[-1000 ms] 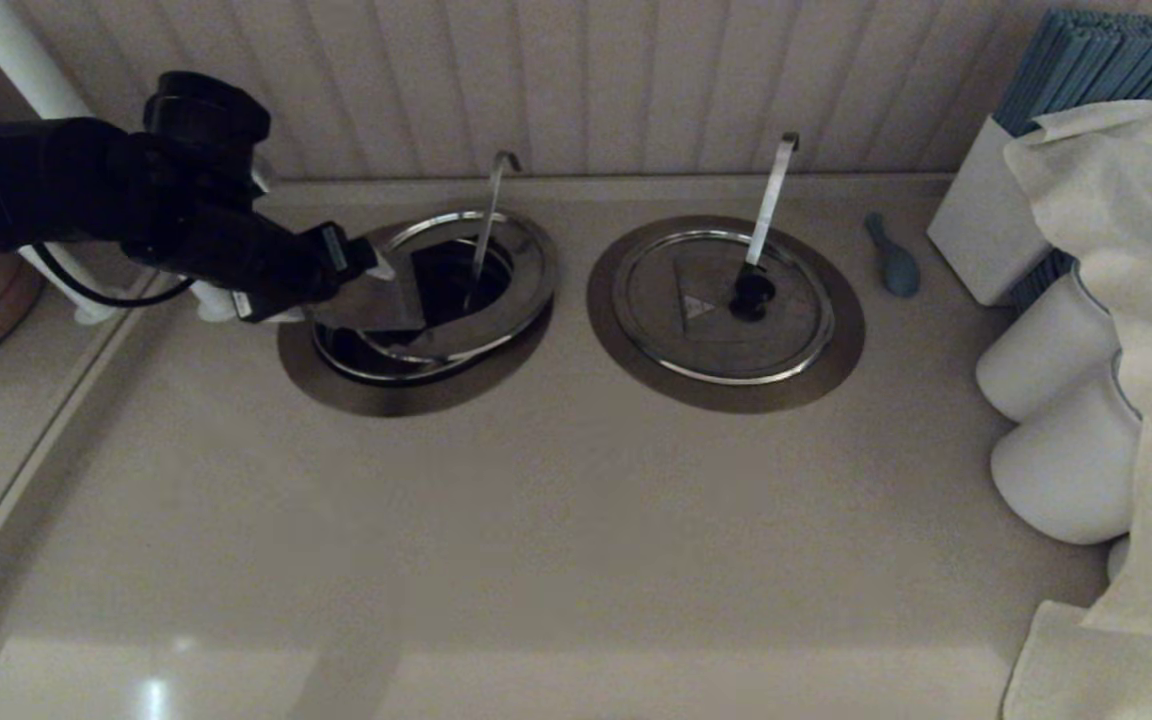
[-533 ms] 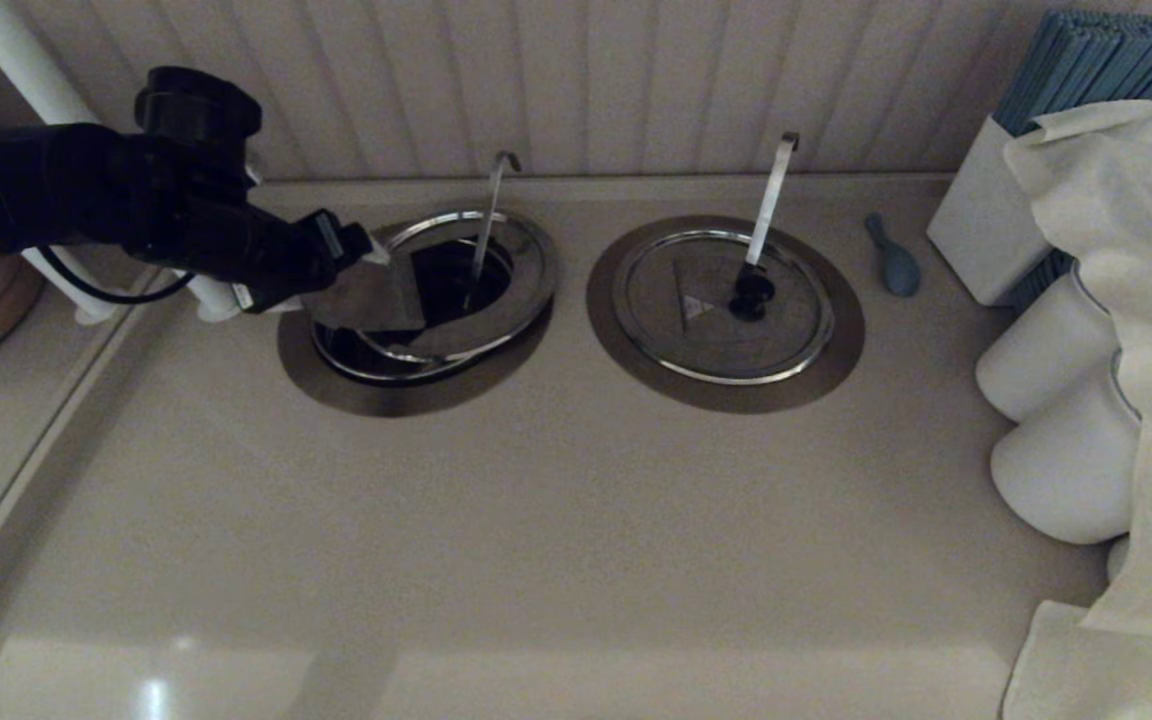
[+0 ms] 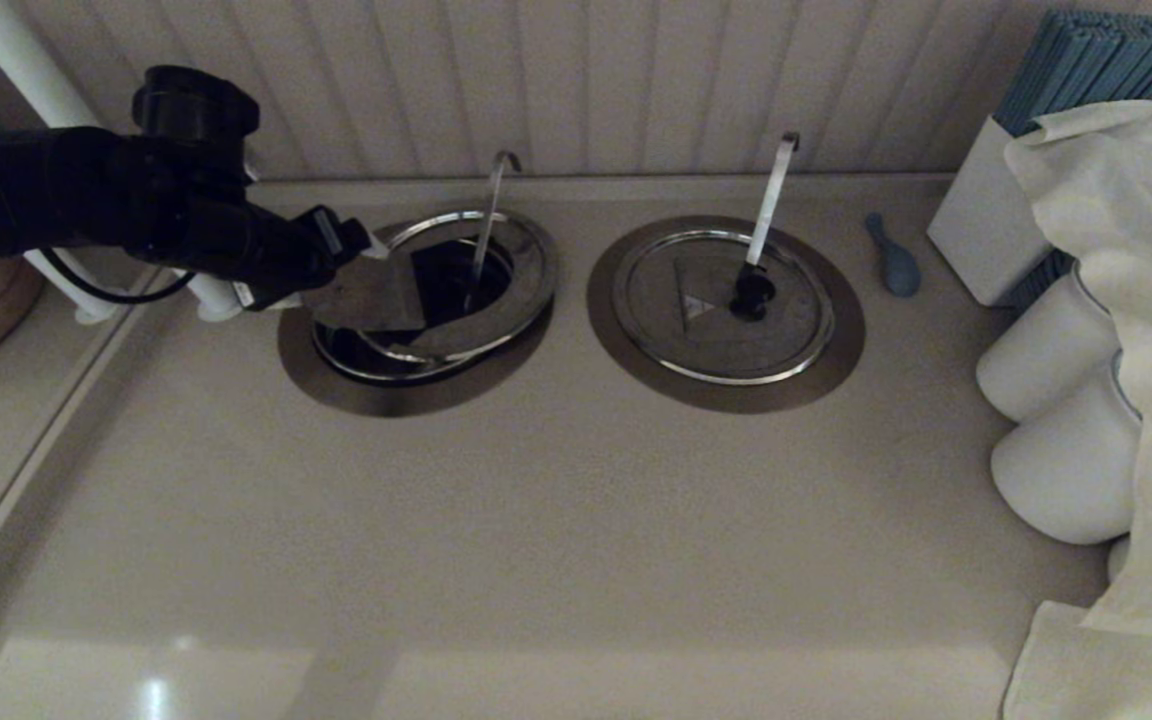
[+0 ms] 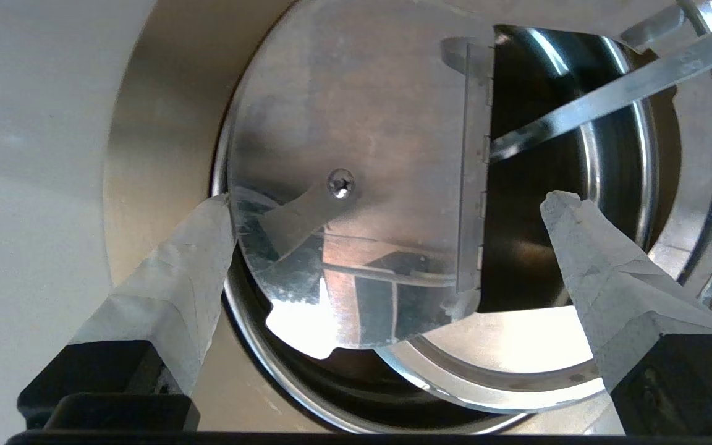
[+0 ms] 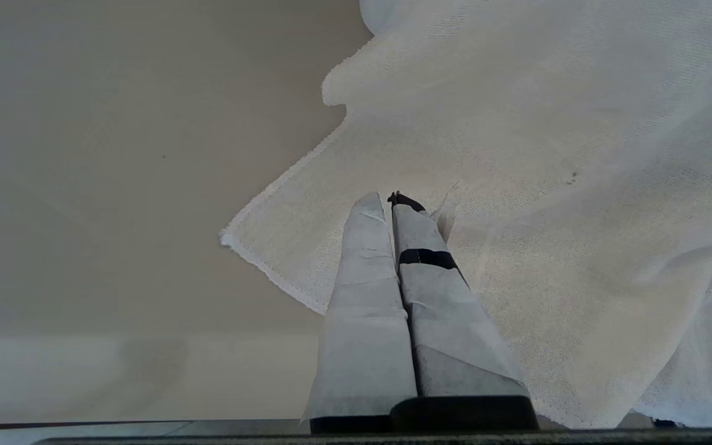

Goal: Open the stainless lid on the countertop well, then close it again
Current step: Close the lid

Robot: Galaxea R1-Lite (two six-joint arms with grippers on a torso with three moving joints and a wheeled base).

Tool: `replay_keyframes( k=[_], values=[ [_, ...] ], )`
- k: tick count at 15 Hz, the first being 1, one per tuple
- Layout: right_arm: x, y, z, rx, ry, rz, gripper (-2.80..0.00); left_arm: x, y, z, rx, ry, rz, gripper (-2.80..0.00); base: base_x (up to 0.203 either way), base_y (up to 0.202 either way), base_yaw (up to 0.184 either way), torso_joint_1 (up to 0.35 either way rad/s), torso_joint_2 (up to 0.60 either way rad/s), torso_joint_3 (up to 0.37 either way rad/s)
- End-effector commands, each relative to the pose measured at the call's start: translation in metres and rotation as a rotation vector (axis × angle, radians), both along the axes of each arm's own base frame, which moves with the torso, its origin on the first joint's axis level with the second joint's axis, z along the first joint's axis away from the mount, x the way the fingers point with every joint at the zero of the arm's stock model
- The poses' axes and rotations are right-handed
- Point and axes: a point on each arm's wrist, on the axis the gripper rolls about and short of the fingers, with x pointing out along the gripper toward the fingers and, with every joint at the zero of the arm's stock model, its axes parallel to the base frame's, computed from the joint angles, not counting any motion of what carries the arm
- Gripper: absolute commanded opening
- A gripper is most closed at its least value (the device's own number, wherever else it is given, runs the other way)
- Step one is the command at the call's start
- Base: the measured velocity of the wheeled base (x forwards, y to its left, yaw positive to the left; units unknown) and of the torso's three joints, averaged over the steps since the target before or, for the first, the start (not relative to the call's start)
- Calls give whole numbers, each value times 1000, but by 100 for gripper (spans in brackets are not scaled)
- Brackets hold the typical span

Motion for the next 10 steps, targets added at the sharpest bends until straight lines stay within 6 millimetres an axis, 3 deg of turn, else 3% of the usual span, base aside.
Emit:
replay_keyframes(
  k=[1, 10],
  values=[
    [0, 0, 0, 0, 0, 0, -280, -2, 0, 3, -4, -5, 2, 0, 0, 0, 0, 0, 0, 0],
    [0, 0, 0, 0, 0, 0, -280, 1, 0, 4, -32, -44, 12, 0, 0, 0, 0, 0, 0, 0]
  ],
)
